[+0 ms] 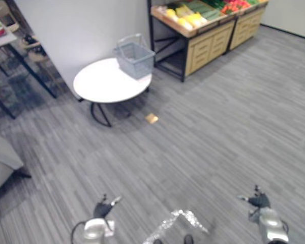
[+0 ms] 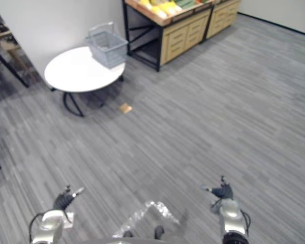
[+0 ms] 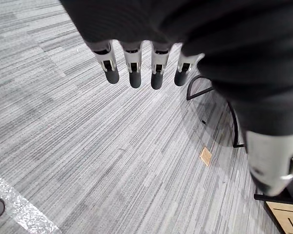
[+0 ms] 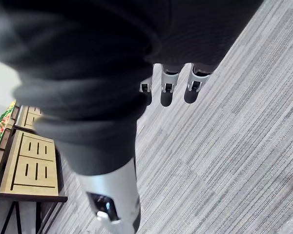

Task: Pick vegetable in the basket

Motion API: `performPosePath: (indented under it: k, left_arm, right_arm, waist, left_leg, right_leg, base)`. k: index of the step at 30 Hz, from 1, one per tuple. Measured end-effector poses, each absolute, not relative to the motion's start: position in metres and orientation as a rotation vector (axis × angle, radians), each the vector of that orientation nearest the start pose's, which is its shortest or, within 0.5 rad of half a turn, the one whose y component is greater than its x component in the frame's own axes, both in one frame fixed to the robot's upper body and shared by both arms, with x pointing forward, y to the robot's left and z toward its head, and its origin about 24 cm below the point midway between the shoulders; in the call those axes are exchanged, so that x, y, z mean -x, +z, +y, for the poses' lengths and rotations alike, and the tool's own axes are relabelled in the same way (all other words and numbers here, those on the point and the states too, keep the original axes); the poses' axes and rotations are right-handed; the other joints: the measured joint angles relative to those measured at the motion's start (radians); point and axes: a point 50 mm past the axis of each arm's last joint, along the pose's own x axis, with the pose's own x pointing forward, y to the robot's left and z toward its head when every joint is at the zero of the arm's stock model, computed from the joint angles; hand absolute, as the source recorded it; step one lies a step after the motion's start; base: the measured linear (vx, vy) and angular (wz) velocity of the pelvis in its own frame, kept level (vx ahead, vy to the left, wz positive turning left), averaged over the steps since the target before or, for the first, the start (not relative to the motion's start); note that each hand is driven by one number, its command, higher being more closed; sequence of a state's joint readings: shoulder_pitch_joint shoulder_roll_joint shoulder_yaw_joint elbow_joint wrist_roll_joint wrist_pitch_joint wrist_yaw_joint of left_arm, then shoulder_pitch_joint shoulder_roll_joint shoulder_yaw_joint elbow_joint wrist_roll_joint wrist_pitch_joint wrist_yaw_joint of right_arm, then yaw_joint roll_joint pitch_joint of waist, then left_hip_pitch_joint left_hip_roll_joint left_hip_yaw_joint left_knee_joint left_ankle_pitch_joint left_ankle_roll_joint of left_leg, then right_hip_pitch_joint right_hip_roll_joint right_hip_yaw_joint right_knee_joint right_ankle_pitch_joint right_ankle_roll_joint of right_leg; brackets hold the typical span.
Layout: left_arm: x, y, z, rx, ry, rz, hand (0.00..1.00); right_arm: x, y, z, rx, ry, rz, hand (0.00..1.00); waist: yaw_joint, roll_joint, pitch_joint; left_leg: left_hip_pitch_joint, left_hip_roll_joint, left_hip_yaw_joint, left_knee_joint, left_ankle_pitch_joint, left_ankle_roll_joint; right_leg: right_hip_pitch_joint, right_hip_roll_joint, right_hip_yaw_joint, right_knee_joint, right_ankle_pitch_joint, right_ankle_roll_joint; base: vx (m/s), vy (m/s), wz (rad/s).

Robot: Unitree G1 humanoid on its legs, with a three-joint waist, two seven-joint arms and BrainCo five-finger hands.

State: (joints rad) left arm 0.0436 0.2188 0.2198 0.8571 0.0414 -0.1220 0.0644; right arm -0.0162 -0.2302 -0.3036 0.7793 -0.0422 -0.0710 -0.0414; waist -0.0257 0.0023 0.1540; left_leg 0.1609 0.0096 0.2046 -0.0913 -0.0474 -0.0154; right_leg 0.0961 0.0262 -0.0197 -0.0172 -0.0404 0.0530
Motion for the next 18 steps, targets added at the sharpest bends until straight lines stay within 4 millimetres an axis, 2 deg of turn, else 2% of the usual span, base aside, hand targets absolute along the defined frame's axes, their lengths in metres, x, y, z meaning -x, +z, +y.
performPosePath:
  k: [11,18]
  left_arm:
    - [-0.141,-0.119,0.257,-0.176,0.317,0.787,0.00]
    - [-0.141,-0.119,0.257,-0.177,0.318,0.786,0.00]
  right_arm:
    - [-0.169,-0.097,-0.275,0.176,-0.354,0.697,0.00]
    - [-0.166,-0.098,-0.275,0.175,-0.357,0.704,0.00]
  waist:
    - [-0.001,-0.011,-0.013]
    - [-0.003,-0.010,-0.021]
  left_leg:
    - [0.002,0.001,0.000,0.006,0.001,0.002]
    - [0.007,-0.001,-0.010,0.000,0.004,0.003]
  right_leg:
    - [0.002,0.000,-0.004,0.003,0.000,0.000]
    - [0.013,-0.001,-0.013,-0.007,0.000,0.000]
  base:
    - [-0.02,-0.018,0.00]
    - [0.00,-0.003,0.03]
